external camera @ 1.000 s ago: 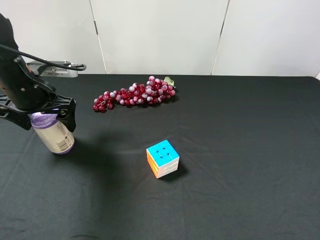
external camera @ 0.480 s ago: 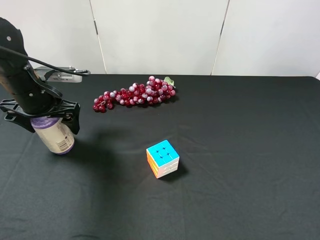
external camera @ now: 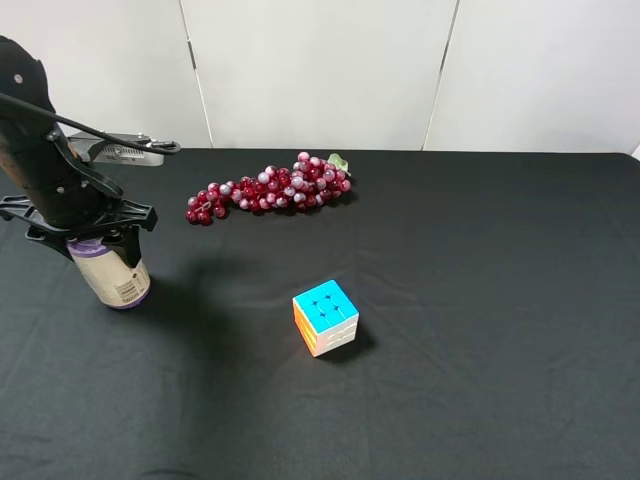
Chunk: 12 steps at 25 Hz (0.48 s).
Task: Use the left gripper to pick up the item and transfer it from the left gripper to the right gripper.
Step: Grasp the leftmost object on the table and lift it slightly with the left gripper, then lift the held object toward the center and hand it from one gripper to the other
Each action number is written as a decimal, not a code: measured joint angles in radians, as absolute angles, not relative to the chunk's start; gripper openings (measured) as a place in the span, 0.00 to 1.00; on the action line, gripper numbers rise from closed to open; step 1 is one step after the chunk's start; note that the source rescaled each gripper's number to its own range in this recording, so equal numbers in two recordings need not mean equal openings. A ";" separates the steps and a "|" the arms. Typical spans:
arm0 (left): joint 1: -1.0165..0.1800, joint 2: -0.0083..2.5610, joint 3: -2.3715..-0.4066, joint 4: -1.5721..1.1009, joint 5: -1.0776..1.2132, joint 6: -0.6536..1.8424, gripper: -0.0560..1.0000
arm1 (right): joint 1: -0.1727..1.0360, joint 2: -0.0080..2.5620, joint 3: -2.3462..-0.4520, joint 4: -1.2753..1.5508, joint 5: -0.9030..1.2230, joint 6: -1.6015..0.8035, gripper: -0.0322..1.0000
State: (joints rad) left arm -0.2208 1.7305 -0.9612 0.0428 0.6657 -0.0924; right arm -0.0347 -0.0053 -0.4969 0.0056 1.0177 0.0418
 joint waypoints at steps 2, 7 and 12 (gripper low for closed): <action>-0.221 1.730 -0.961 0.043 0.664 -0.081 0.05 | -0.035 -0.005 -0.497 0.006 1.017 0.042 1.00; -0.221 1.730 -0.961 0.043 0.662 -0.075 0.05 | -0.035 -0.005 -0.497 0.006 1.017 0.042 1.00; -0.221 1.725 -0.963 0.043 0.662 -0.074 0.05 | -0.035 -0.005 -0.497 0.006 1.017 0.042 1.00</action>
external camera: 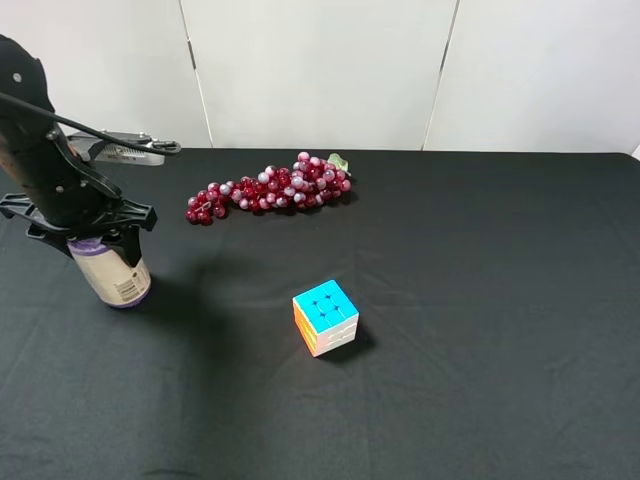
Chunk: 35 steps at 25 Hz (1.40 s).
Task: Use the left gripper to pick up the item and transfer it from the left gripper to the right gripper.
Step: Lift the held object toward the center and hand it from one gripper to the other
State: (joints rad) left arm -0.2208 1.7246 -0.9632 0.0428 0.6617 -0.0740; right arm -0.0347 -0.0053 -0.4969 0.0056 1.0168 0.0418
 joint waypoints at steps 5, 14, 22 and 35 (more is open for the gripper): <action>-0.221 1.666 -0.988 0.041 0.680 -0.074 0.05 | -0.035 -0.005 -0.497 0.006 1.017 0.042 1.00; -0.221 1.528 -1.018 0.032 0.812 -0.090 0.05 | -0.035 -0.005 -0.497 0.006 1.017 0.042 1.00; -0.221 1.406 -1.018 -0.058 0.835 -0.092 0.05 | -0.035 -0.005 -0.497 0.006 1.018 0.042 1.00; -0.221 1.381 -1.018 -0.453 0.832 0.086 0.05 | -0.035 -0.005 -0.497 0.006 1.018 0.042 1.00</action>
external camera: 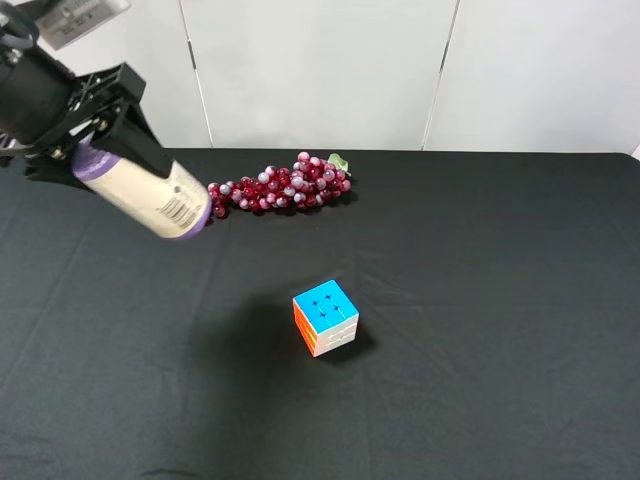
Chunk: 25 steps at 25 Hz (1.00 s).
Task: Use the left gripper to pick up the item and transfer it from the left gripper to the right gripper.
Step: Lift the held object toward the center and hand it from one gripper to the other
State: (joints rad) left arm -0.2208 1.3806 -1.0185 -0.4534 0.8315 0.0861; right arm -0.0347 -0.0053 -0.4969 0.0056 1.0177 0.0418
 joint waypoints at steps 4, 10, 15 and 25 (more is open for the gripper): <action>-0.221 1.381 -1.018 -0.561 0.834 0.150 0.05 | -0.035 -0.005 -0.497 0.006 1.018 0.042 1.00; -0.221 1.381 -1.018 -0.718 0.835 0.246 0.05 | -0.035 -0.005 -0.497 0.006 1.017 0.042 1.00; -0.221 1.400 -1.003 -0.851 0.843 0.346 0.05 | -0.035 -0.005 -0.497 0.006 1.017 0.042 1.00; -0.221 1.585 -0.962 -1.200 0.978 0.661 0.05 | -0.035 -0.005 -0.497 0.006 1.017 0.042 1.00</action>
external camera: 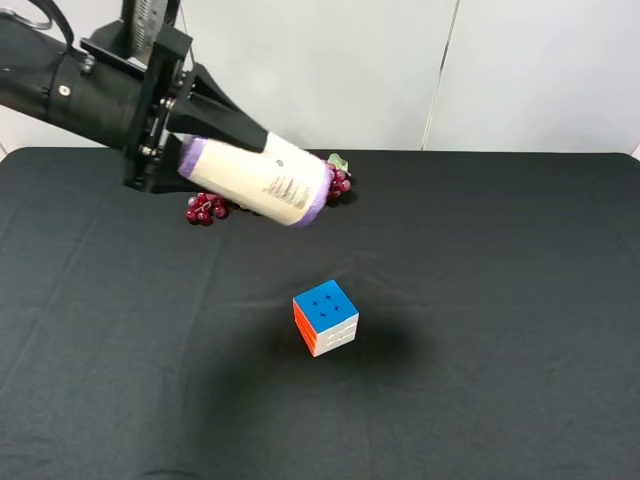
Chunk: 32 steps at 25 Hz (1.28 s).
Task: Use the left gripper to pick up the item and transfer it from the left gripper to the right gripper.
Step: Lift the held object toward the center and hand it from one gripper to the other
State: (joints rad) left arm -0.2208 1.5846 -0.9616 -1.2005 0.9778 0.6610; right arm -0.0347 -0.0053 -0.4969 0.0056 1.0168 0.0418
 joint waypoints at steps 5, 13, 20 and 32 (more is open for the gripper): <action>-0.221 1.637 -0.962 -1.259 1.018 0.713 0.05 | -0.035 -0.005 -0.497 0.010 1.017 0.042 1.00; -0.221 1.647 -0.962 -1.262 1.035 0.717 0.05 | -0.035 0.202 -0.593 0.207 1.004 -0.066 1.00; -0.221 1.647 -0.962 -1.265 1.035 0.718 0.05 | 0.153 0.462 -0.760 0.347 0.869 -0.300 1.00; -0.221 1.647 -0.962 -1.265 1.037 0.718 0.05 | 0.621 0.822 -0.885 0.237 0.740 -0.338 1.00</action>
